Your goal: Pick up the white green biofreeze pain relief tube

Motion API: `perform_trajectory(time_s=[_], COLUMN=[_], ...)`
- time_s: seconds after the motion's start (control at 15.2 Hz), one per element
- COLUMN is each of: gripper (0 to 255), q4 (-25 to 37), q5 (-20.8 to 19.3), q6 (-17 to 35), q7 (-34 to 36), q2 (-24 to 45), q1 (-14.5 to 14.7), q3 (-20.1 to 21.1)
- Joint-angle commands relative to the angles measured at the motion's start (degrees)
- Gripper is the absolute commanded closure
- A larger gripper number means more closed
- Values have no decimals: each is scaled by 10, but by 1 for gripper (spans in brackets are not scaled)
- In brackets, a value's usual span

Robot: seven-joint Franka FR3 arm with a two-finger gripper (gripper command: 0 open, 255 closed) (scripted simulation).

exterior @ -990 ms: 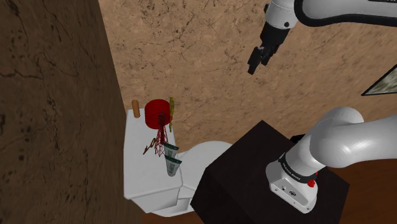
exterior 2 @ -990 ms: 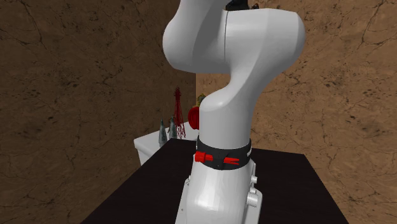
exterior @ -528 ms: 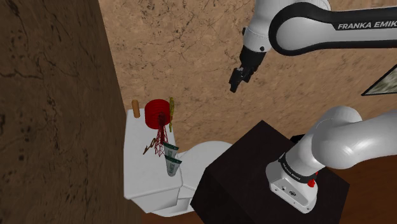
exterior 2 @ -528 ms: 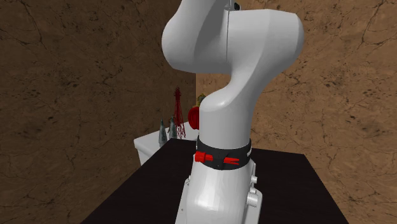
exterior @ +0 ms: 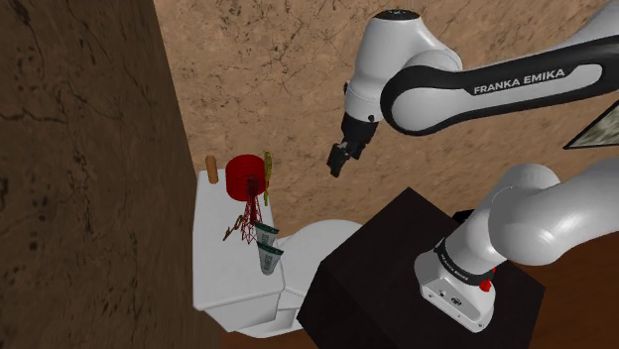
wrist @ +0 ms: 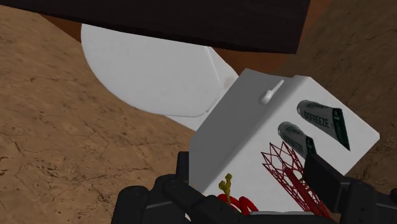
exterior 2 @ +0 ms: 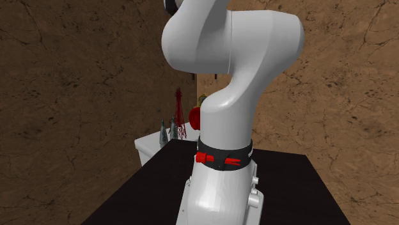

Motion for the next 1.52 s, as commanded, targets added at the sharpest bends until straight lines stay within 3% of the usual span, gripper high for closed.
perform_trajectory(time_s=[0.0, 0.66, 1.19, 1.45], gripper=[0, 0, 0, 0], q4=[-9, 15, 81, 87], q5=[12, 31, -39, -64], q6=[35, 197, 302, 329], q7=[12, 79, 173, 191], q2=[26, 217, 395, 430], q1=[12, 51, 85, 97], q3=[15, 90, 121, 109])
